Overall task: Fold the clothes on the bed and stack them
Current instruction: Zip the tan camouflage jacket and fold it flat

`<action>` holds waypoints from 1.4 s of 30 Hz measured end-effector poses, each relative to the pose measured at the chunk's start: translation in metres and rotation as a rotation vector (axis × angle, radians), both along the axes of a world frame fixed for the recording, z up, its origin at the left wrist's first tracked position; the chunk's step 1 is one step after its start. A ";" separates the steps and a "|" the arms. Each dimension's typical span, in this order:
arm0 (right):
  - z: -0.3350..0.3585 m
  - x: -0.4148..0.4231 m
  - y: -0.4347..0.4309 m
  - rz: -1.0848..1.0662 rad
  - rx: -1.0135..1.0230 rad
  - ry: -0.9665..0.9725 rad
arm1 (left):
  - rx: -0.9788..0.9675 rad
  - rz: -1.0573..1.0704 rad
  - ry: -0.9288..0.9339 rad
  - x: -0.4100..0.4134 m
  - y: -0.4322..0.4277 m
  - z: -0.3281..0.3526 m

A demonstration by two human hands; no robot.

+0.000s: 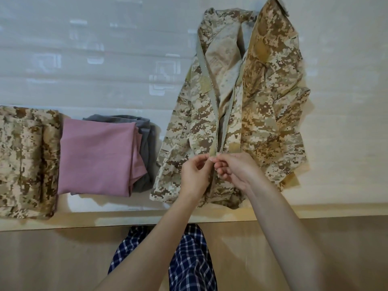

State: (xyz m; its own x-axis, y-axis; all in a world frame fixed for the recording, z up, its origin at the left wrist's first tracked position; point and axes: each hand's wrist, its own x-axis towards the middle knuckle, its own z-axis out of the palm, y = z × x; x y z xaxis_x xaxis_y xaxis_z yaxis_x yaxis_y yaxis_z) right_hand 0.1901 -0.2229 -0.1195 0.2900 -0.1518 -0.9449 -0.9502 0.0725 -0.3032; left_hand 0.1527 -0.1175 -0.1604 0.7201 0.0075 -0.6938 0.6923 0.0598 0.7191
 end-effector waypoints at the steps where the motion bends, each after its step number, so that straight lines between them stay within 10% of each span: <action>1: 0.000 0.001 0.001 -0.069 0.021 0.008 | 0.014 -0.016 -0.028 -0.001 -0.001 0.000; 13: 0.003 -0.008 -0.003 -0.143 0.146 -0.005 | 0.253 0.196 0.094 -0.022 0.004 0.014; 26: -0.002 -0.006 -0.008 -0.070 0.160 0.003 | -0.508 0.429 0.618 0.002 -0.021 0.019; 42: -0.004 0.000 -0.003 -0.390 0.244 0.062 | -0.174 0.343 0.326 -0.012 -0.023 0.011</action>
